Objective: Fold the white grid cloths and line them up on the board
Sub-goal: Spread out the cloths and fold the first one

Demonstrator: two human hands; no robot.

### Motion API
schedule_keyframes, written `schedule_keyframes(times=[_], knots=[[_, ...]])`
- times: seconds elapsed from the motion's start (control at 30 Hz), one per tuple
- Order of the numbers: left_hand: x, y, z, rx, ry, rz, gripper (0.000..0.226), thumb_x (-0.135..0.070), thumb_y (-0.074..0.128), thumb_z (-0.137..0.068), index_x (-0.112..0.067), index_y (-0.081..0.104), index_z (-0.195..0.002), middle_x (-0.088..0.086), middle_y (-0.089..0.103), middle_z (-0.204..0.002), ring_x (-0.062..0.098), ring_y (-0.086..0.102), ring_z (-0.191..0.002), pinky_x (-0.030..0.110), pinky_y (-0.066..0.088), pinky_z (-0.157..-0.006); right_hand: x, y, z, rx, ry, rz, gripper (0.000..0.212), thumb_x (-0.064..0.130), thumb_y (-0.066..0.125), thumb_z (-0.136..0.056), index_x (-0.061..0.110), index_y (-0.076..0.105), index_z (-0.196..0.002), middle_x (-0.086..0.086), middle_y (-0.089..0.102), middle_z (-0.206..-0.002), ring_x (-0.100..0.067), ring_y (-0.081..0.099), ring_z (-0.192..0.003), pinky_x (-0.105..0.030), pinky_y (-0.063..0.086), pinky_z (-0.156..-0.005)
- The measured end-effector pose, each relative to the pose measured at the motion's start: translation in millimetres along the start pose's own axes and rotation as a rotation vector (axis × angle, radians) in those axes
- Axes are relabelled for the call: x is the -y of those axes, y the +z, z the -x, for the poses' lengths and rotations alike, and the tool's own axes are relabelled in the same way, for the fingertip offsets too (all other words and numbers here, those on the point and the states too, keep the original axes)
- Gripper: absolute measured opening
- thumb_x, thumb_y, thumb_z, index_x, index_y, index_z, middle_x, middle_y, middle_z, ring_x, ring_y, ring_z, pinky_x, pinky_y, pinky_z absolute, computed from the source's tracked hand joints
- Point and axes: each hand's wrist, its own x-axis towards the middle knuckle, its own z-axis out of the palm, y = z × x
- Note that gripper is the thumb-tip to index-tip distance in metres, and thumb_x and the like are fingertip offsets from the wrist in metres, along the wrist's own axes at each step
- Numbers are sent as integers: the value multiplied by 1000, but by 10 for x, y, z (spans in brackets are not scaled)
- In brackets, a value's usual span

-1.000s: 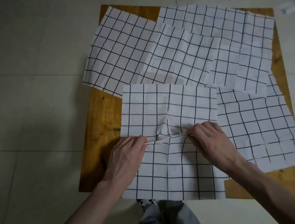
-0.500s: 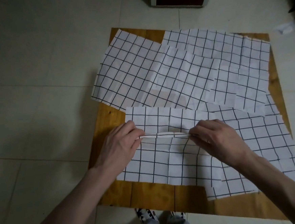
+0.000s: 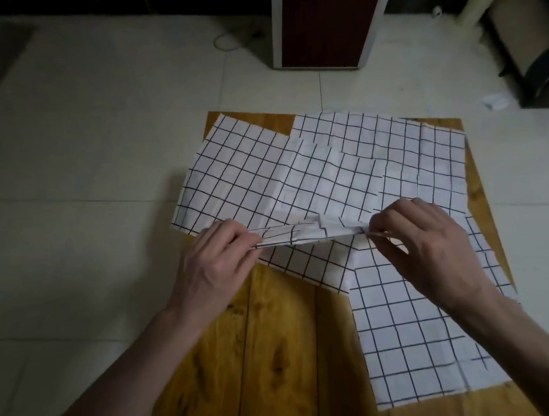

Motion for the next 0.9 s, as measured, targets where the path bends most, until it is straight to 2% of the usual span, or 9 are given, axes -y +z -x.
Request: schedule_keyframes(times=[0.13, 0.27, 0.33, 0.43, 0.53, 0.63, 0.73, 0.8, 0.9], knots=[[-96, 130, 264, -34, 29, -5, 10, -6, 66, -94, -6, 76, -95, 6, 65, -90, 18, 59, -85, 18, 40, -91, 57, 119, 388, 71, -3, 34, 17, 9, 67, -95, 17, 53, -101, -5, 59, -93, -24, 55, -77, -40, 49, -66], [-182, 338, 658, 131, 13, -3, 24, 10, 65, -80, -11, 69, -91, 2, 60, -91, 18, 54, -87, 26, 43, -82, 151, 449, 877, 183, 21, 28, 21, 10, 68, -90, 17, 52, -101, -2, 55, -91, -22, 52, -73, -37, 49, -62], [-209, 462, 849, 249, -36, -18, 39, 17, 73, -68, -15, 63, -87, -2, 57, -90, 18, 53, -87, 28, 43, -79, 199, 634, 1092, 236, 26, 22, 20, 15, 61, -96, 18, 55, -115, 0, 55, -94, -21, 52, -76, -33, 47, -65], [-230, 673, 1087, 390, -92, -44, 50, 21, 77, -58, -18, 58, -83, -4, 53, -89, 19, 49, -84, 30, 41, -76, 260, 891, 1338, 337, 54, 28, 52, 13, 71, -87, 17, 58, -137, -1, 55, -99, -20, 51, -82, -34, 50, -69], [-241, 848, 1276, 515, -166, -72, 57, 16, 85, -57, -20, 65, -97, -4, 57, -97, 18, 54, -91, 32, 53, -80, 322, 1057, 1531, 431, 93, 40, 66, 16, 83, -76, 19, 60, -138, -1, 52, -103, -18, 49, -86, -34, 53, -72], [-292, 879, 1384, 611, -253, -54, 62, 8, 83, -66, -20, 66, -118, -3, 58, -113, 18, 58, -106, 34, 57, -90, 364, 1109, 1659, 499, 164, 11, 70, 23, 84, -79, 22, 55, -143, -1, 55, -114, -19, 56, -94, -36, 56, -78], [-373, 804, 1438, 668, -265, -77, 50, -21, 71, -81, -22, 59, -130, -3, 53, -123, 19, 54, -115, 36, 56, -96, 430, 1088, 1716, 497, 212, 5, 60, 42, 65, -93, 23, 49, -148, 0, 55, -125, -20, 61, -105, -38, 57, -88], [-456, 770, 1493, 660, -288, -102, 45, -38, 52, -90, -22, 58, -132, -2, 53, -127, 19, 53, -119, 38, 55, -99, 534, 1084, 1701, 476, 272, 16, 56, 52, 45, -101, 23, 46, -150, -1, 55, -130, -20, 59, -114, -39, 55, -95], [-618, 870, 1564, 602, -346, -111, 48, -40, 32, -104, -17, 56, -138, 5, 55, -139, 25, 54, -131, 46, 54, -104, 759, 1187, 1631, 404, 360, -10, 57, 50, 36, -106, 20, 41, -154, -5, 52, -146, -23, 51, -132, -41, 47, -109]])
